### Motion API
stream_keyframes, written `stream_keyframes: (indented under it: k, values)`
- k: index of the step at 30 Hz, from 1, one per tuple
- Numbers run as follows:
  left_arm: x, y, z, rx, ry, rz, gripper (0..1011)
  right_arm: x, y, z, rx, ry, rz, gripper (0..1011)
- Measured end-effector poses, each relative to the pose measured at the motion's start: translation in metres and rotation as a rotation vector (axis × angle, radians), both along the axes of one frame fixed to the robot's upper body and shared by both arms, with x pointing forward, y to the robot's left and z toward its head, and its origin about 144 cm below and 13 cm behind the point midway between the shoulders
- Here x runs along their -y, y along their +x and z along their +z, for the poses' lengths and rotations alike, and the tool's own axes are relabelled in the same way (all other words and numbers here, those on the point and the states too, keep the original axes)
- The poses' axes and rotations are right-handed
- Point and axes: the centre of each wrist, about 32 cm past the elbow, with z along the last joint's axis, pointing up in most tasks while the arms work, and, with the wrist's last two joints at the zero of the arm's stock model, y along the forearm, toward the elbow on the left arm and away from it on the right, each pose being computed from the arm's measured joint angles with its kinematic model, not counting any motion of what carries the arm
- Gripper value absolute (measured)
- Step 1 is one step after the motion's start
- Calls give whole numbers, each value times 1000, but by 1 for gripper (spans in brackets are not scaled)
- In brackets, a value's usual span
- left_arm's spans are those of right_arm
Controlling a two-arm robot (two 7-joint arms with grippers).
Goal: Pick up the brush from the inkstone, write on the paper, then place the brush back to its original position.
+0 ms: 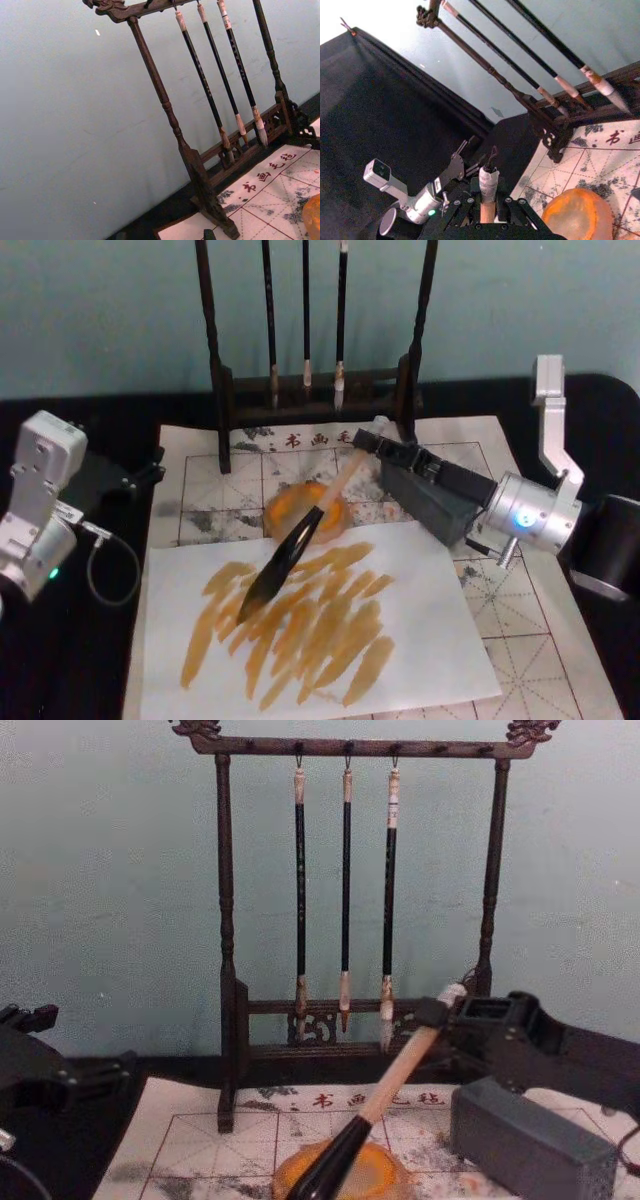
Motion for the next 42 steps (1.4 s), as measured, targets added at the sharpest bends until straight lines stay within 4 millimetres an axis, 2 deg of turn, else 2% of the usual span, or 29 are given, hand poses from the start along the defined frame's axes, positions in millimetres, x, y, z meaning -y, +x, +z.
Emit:
stream_keyframes:
  k: [18,42]
  values:
    - [0,0,0,0,0,0,1001,-26,-3,2,31,-35,95,197]
    - [0,0,0,0,0,0,1001,-40,-5,2,66,-75,191,197]
